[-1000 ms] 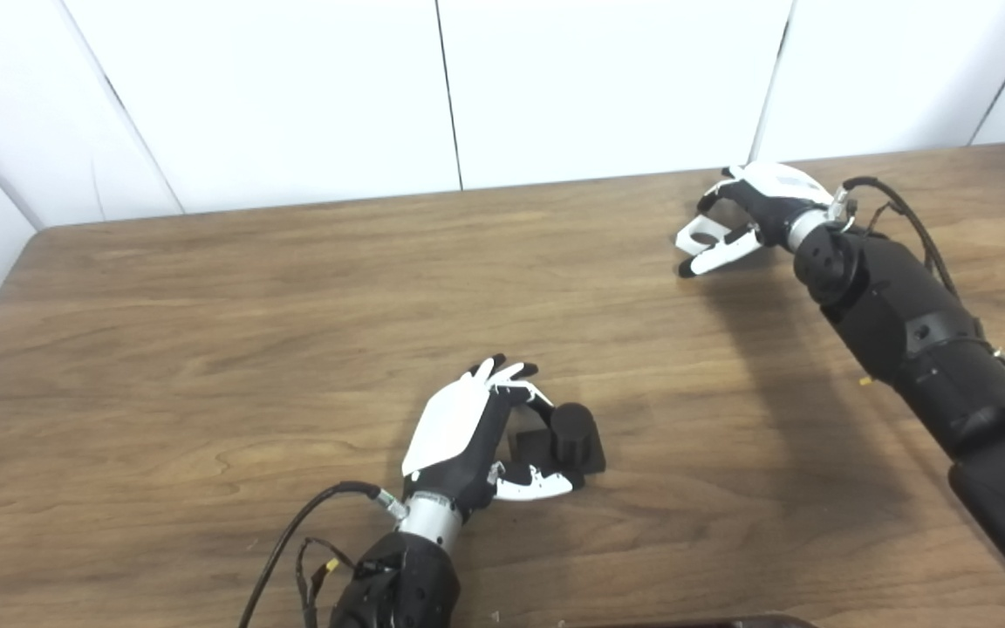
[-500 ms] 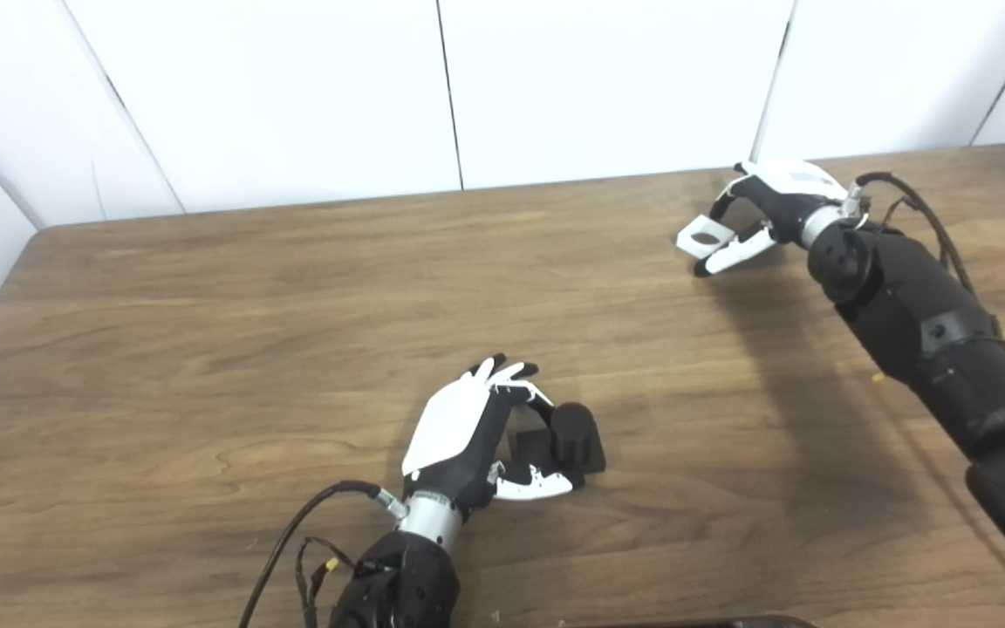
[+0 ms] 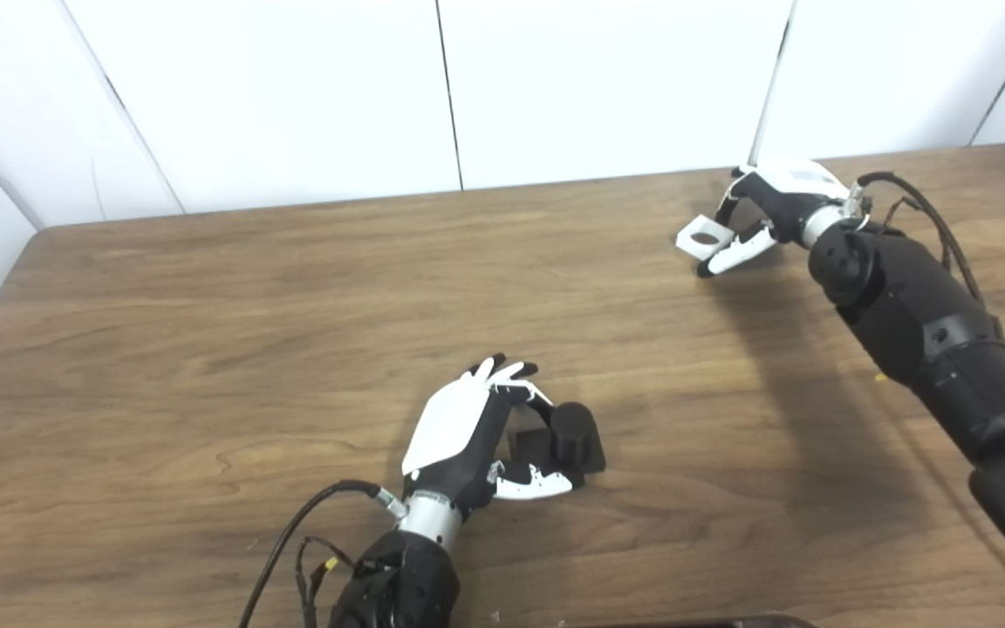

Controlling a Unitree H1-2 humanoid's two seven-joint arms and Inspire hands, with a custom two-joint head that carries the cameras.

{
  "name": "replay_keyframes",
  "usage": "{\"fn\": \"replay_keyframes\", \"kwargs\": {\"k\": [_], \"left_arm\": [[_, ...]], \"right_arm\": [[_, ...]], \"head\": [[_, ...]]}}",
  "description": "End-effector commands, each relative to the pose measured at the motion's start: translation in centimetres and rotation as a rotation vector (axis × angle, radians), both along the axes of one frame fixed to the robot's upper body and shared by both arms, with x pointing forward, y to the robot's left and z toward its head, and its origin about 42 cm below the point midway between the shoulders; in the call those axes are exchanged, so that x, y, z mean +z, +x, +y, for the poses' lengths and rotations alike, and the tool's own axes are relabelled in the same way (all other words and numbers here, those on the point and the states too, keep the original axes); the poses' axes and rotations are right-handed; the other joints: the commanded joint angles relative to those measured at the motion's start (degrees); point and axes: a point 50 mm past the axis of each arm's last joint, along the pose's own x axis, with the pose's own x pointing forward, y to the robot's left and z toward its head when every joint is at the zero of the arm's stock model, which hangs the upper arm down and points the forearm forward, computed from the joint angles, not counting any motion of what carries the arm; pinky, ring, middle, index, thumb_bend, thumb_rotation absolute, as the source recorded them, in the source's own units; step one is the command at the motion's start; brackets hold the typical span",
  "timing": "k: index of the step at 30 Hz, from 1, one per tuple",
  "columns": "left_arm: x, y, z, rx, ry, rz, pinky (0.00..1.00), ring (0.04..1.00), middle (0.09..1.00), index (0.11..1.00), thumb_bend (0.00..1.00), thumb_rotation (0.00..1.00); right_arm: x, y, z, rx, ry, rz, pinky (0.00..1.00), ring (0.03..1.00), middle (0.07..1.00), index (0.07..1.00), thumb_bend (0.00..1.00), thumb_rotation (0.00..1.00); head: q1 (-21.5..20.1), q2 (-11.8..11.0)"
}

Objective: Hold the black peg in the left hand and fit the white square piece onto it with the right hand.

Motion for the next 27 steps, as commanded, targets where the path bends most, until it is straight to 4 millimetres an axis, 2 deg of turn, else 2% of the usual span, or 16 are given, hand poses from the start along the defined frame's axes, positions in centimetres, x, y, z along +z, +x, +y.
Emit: {"fn": "replay_keyframes", "kwargs": {"k": [1, 15, 27], "left_arm": [[-1.2, 0.5, 0.9, 0.043, 0.061, 0.042, 1.0, 1.0, 0.907, 0.489, 0.51, 0.08], [-1.2, 0.4, 0.9, 0.05, 0.056, 0.04, 1.0, 1.0, 0.906, 0.489, 0.51, 0.08], [-1.3, 0.4, 0.7, 0.052, 0.055, 0.039, 1.0, 1.0, 0.905, 0.488, 0.51, 0.08]], "right_arm": [[2.7, 0.9, 0.1, 0.023, -0.02, -0.083, 1.0, 1.0, 0.953, 0.585, 0.85, 0.35], [2.7, 1.4, 1.6, 0.012, 0.015, -0.062, 1.0, 1.0, 0.96, 0.614, 0.85, 0.39], [2.2, 2.8, 2.8, 0.0, -0.001, -0.016, 1.0, 1.0, 0.921, 0.586, 0.85, 0.39]], "head": [[0.1, 0.0], [0.2, 0.1], [0.2, 0.1]]}}
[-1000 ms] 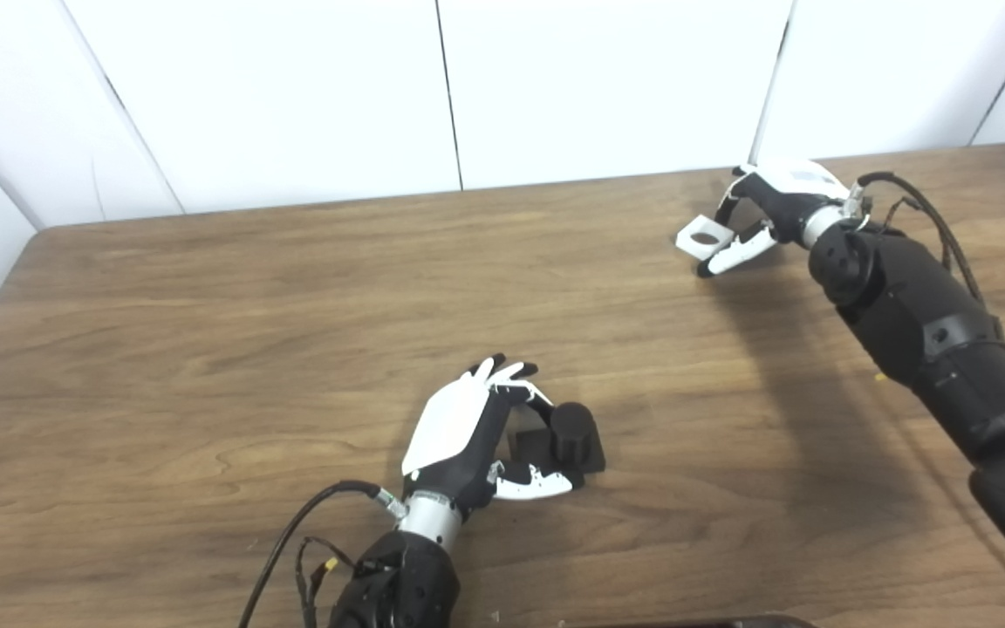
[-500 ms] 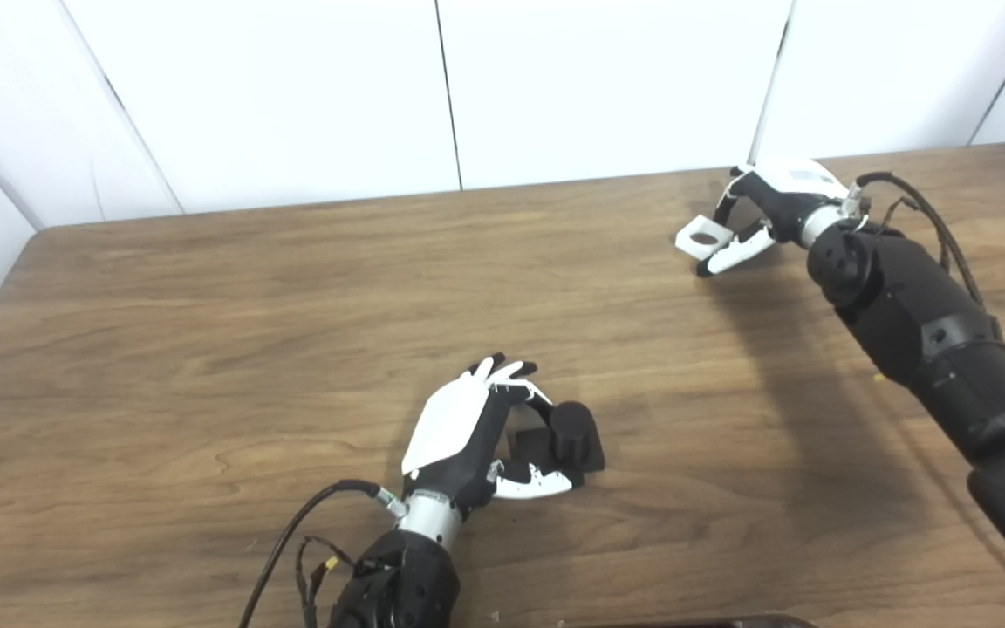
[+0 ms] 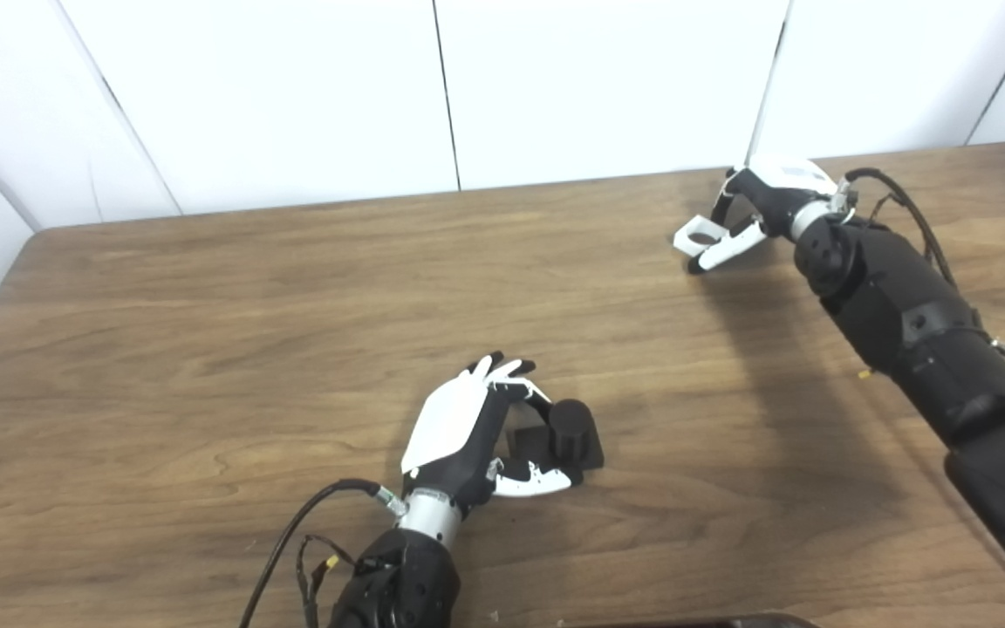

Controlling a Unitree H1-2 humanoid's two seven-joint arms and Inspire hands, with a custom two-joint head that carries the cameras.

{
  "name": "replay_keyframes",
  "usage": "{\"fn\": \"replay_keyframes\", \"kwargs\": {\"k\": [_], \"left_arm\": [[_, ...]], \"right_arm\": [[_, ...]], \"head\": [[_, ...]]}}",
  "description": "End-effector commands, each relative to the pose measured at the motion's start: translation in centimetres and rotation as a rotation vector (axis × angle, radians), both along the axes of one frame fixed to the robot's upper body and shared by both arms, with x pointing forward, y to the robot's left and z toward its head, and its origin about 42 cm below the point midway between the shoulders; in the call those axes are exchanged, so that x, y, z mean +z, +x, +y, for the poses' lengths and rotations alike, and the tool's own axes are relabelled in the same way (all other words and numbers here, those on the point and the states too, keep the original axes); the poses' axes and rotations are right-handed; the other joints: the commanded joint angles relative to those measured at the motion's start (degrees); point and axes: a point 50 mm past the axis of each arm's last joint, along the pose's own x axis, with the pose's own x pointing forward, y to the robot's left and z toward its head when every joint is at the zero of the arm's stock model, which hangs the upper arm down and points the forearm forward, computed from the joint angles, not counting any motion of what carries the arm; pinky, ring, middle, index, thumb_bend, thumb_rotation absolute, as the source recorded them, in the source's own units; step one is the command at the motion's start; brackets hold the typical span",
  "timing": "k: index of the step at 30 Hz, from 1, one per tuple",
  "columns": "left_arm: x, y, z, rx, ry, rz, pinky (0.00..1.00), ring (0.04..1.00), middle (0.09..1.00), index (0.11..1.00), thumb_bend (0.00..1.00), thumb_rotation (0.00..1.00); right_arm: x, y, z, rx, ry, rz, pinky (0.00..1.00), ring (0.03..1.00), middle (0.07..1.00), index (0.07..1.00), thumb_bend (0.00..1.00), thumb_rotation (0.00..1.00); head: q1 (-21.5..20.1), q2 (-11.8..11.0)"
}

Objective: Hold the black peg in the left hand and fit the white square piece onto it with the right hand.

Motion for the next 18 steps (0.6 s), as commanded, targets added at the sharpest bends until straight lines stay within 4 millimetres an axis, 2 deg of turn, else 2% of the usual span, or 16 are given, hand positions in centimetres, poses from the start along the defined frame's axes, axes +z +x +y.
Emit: {"fn": "replay_keyframes", "kwargs": {"k": [1, 12, 18], "left_arm": [[-1.2, 0.2, 0.8, 0.041, 0.059, 0.041, 1.0, 1.0, 0.905, 0.488, 0.51, 0.08], [-1.2, 0.2, 0.9, 0.05, 0.051, 0.043, 1.0, 1.0, 0.907, 0.488, 0.51, 0.08], [-1.3, 0.2, 0.8, 0.049, 0.05, 0.041, 1.0, 1.0, 0.907, 0.488, 0.51, 0.08]], "right_arm": [[2.4, 1.3, 1.7, 0.033, -0.006, -0.045, 1.0, 1.0, 0.92, 0.582, 0.85, 0.39], [2.9, 2.2, 3.2, -0.007, -0.032, -0.018, 1.0, 1.0, 0.928, 0.559, 0.86, 0.43], [3.4, 2.7, 3.8, -0.03, -0.051, 0.009, 1.0, 1.0, 0.901, 0.547, 0.85, 0.43]], "head": [[0.0, 0.1], [-0.4, 0.0], [-0.7, 0.1]]}}
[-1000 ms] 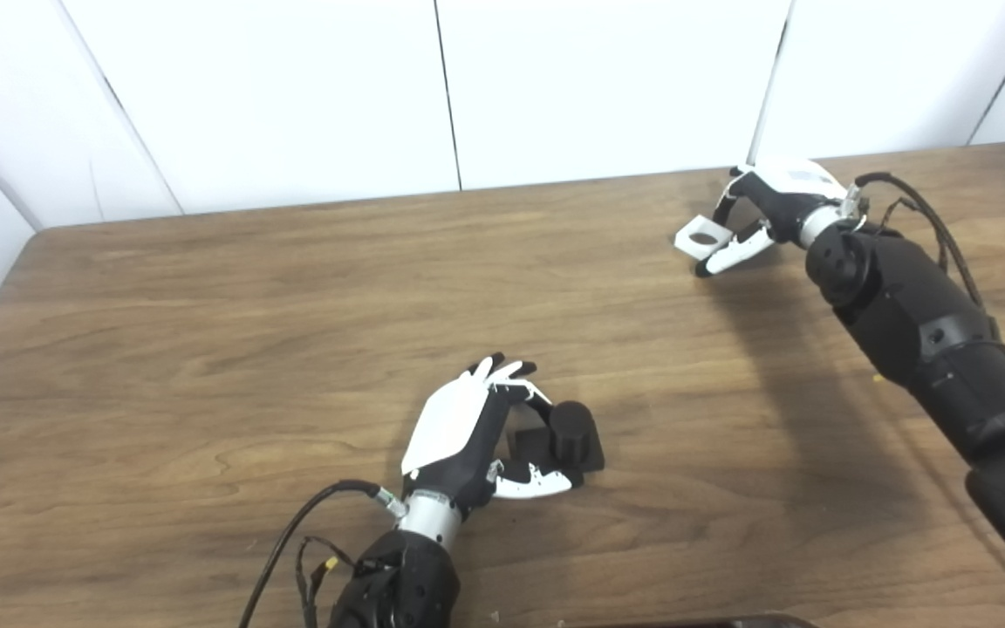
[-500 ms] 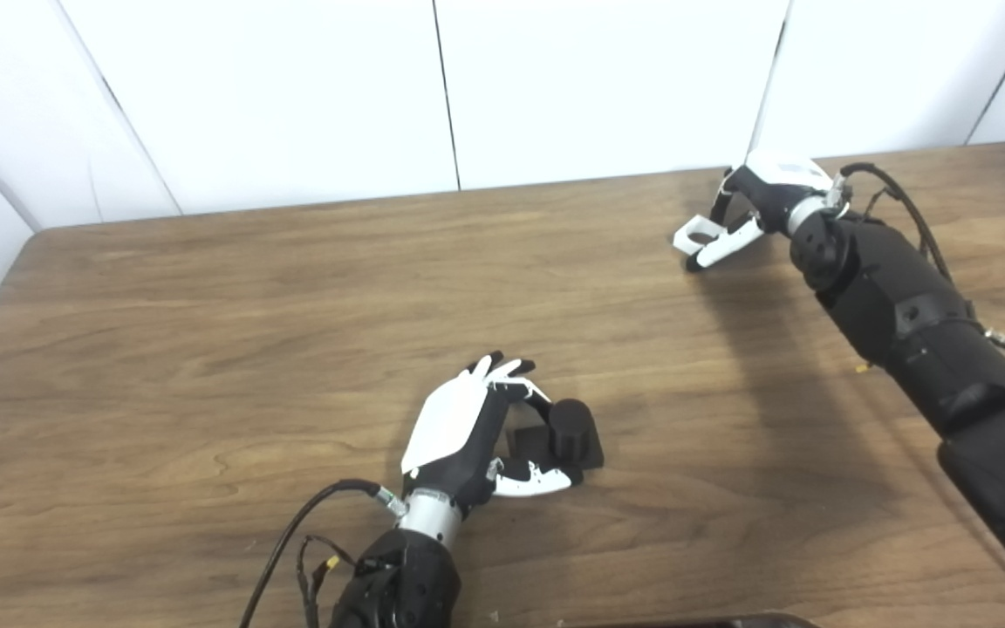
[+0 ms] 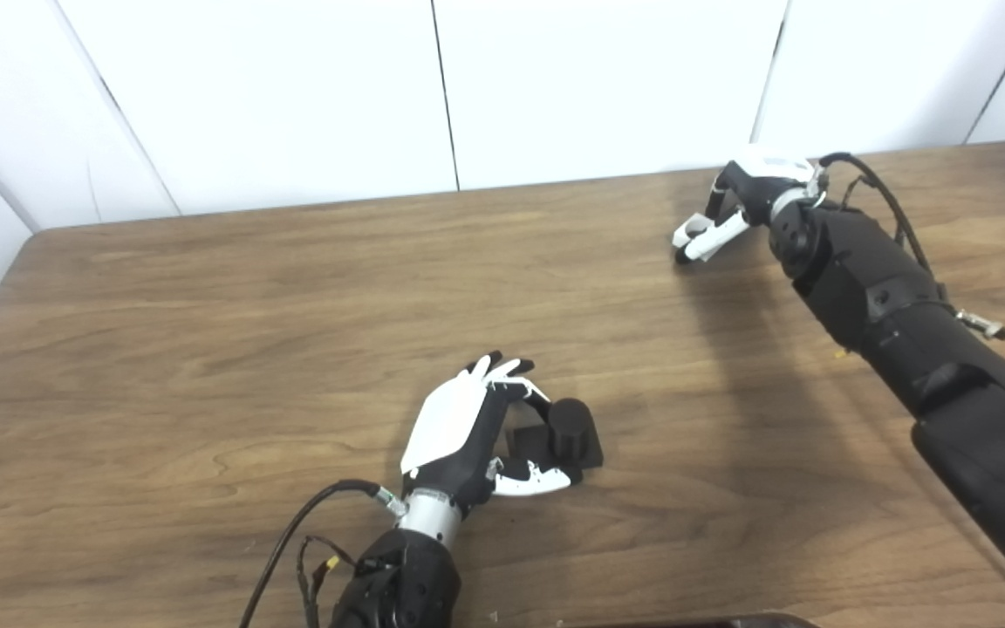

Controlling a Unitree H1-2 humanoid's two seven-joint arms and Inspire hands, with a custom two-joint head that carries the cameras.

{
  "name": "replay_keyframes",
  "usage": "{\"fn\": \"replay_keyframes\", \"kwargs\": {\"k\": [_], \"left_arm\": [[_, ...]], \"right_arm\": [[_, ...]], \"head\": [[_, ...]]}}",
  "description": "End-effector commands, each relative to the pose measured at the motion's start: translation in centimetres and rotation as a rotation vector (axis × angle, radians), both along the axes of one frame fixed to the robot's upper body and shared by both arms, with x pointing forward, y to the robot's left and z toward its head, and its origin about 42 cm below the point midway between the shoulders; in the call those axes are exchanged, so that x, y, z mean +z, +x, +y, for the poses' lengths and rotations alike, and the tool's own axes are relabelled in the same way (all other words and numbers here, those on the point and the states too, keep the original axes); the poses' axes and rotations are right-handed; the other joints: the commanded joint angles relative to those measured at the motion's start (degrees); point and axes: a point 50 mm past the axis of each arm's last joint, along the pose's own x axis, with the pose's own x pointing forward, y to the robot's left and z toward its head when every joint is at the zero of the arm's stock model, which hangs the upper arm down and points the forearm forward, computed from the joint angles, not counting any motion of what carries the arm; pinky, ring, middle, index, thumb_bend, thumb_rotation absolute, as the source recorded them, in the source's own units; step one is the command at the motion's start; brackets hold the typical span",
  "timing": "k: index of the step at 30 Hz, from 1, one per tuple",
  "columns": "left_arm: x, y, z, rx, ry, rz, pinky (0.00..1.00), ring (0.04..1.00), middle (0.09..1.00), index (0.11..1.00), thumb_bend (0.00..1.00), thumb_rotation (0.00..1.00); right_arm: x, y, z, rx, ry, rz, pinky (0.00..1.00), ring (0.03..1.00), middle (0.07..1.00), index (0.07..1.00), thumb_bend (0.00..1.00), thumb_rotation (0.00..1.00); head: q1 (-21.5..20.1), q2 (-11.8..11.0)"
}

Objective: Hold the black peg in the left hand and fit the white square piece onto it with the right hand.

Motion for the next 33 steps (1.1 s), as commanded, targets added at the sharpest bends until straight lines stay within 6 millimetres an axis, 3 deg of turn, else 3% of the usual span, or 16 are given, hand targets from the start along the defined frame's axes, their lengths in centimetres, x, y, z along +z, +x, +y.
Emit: {"fn": "replay_keyframes", "kwargs": {"k": [1, 13, 19, 33], "left_arm": [[-1.2, 0.2, 0.9, 0.042, 0.054, 0.042, 1.0, 1.0, 0.908, 0.488, 0.51, 0.08], [-1.3, 0.0, 0.7, 0.055, 0.038, 0.041, 1.0, 1.0, 0.909, 0.488, 0.51, 0.08], [-1.4, 0.0, 0.8, 0.063, 0.035, 0.038, 1.0, 1.0, 0.91, 0.488, 0.51, 0.08], [-1.3, 0.1, 0.8, 0.069, 0.031, 0.032, 1.0, 1.0, 0.91, 0.489, 0.51, 0.08]], "right_arm": [[2.8, 1.3, 1.8, 0.018, -0.001, -0.032, 1.0, 1.0, 0.891, 0.544, 0.86, 0.43], [3.8, 2.7, 3.1, 0.013, -0.04, -0.008, 1.0, 1.0, 0.869, 0.602, 0.88, 0.36], [3.9, 2.7, 3.4, 0.024, -0.054, -0.004, 1.0, 1.0, 0.864, 0.529, 0.86, 0.26], [3.7, 2.6, 2.0, 0.026, -0.058, -0.009, 1.0, 1.0, 0.871, 0.524, 0.85, 0.23]], "head": [[0.0, 0.1], [0.3, 0.0], [0.4, 0.1], [0.2, 0.1]]}}
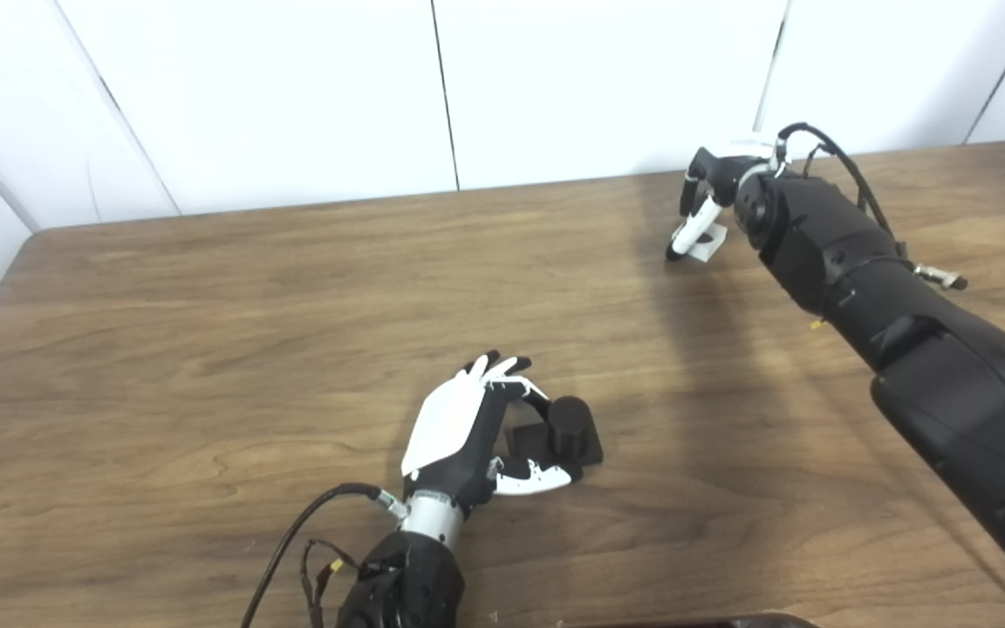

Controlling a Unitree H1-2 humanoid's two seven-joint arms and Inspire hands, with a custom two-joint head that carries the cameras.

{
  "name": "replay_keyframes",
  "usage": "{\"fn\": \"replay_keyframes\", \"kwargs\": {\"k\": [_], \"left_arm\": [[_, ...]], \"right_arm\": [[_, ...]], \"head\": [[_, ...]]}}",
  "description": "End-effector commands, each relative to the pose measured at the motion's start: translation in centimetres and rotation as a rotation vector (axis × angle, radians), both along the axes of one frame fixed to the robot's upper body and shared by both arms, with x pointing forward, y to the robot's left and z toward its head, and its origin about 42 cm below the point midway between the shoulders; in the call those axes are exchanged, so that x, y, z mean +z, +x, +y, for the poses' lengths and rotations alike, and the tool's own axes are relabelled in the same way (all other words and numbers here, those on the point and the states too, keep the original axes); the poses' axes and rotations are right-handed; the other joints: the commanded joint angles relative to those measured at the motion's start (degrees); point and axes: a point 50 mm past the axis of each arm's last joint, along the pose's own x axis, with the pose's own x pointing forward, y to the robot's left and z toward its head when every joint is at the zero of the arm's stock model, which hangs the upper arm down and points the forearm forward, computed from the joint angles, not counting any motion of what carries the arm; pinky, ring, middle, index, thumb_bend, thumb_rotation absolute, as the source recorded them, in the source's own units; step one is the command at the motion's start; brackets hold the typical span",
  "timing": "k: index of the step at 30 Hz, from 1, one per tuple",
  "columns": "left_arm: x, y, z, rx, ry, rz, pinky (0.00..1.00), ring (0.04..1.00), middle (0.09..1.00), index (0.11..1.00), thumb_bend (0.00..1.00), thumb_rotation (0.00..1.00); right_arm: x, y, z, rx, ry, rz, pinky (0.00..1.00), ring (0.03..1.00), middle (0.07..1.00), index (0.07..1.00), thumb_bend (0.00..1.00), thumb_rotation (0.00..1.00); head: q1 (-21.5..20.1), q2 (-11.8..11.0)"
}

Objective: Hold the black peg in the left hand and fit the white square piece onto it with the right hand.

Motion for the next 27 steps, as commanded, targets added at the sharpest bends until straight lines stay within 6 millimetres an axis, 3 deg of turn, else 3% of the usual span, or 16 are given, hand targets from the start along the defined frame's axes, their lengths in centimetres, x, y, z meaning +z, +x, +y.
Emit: {"fn": "replay_keyframes", "kwargs": {"k": [1, 8, 13, 18, 27], "left_arm": [[-1.17, 0.16, 1.06, 0.045, 0.045, 0.039, 1.0, 1.0, 0.91, 0.489, 0.51, 0.08], [-1.33, 0.23, 1.11, 0.05, 0.047, 0.041, 1.0, 1.0, 0.912, 0.489, 0.51, 0.08], [-1.25, 0.26, 1.1, 0.051, 0.049, 0.046, 1.0, 1.0, 0.913, 0.489, 0.51, 0.08], [-1.3, 0.28, 1.08, 0.049, 0.056, 0.048, 1.0, 1.0, 0.914, 0.489, 0.51, 0.08], [-1.44, 0.44, 1.1, 0.052, 0.061, 0.053, 1.0, 1.0, 0.913, 0.489, 0.51, 0.08]], "right_arm": [[2.34, 0.77, -0.53, 0.002, -0.015, -0.047, 1.0, 1.0, 0.872, 0.526, 0.85, 0.23], [2.16, 0.69, -0.82, -0.008, -0.009, -0.042, 1.0, 1.0, 0.88, 0.544, 0.87, 0.28], [2.12, 0.71, -0.92, -0.014, -0.005, -0.038, 1.0, 1.0, 0.881, 0.623, 0.9, 0.34], [2.16, 0.65, -1.03, -0.011, 0.005, -0.039, 1.0, 1.0, 0.881, 0.588, 0.92, 0.37], [2.47, 0.67, -1.14, -0.003, 0.063, -0.048, 1.0, 1.0, 0.885, 0.616, 0.93, 0.39]], "head": [[0.0, 0.0], [0.1, -0.2], [0.1, -0.2], [0.2, -0.4], [0.2, -0.5]]}}
